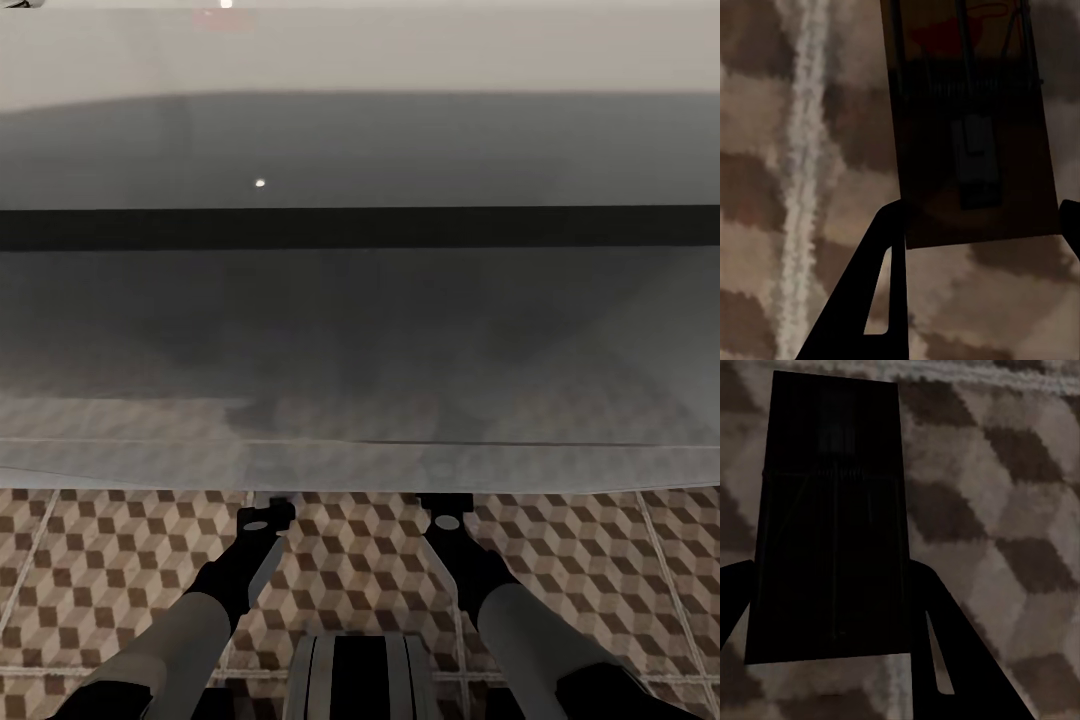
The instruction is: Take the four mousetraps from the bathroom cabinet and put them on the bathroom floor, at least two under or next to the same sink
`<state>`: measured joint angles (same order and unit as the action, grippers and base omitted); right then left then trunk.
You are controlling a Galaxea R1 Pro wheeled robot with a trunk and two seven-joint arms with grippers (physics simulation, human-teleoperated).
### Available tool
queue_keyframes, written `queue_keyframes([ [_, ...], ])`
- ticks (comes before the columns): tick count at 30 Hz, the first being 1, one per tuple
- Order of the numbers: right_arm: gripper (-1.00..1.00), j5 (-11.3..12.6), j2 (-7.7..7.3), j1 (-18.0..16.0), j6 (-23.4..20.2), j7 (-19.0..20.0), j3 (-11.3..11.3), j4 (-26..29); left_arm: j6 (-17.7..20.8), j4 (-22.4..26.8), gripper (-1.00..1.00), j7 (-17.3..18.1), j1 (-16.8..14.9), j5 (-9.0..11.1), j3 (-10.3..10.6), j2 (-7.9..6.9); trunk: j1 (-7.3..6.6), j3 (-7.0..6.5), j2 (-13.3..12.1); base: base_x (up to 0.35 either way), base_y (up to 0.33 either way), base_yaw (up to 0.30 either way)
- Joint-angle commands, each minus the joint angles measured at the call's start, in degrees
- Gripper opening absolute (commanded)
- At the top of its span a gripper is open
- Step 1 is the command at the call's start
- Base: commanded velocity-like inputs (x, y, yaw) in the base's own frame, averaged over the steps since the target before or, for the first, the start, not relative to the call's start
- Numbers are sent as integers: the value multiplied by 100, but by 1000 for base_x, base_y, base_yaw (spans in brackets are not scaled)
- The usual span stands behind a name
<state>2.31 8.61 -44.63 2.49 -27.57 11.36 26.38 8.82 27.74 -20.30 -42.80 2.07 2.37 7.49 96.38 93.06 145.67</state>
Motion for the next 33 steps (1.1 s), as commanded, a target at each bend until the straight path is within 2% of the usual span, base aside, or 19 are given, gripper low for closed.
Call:
queue_keyframes([
  [1,-100,40,-3,-3,26,-31,34,-11,40,8,-100,-44,0,12,27,1,-1,3,1,0,0,0],
  [12,-100,61,0,-2,366,19,25,-711,41,3,-100,-44,0,12,27,-2,-1,3,1,0,0,0],
  [33,-100,73,-29,-6,419,32,24,-800,41,-4,-100,-44,0,12,27,-2,-1,3,1,0,0,0],
])
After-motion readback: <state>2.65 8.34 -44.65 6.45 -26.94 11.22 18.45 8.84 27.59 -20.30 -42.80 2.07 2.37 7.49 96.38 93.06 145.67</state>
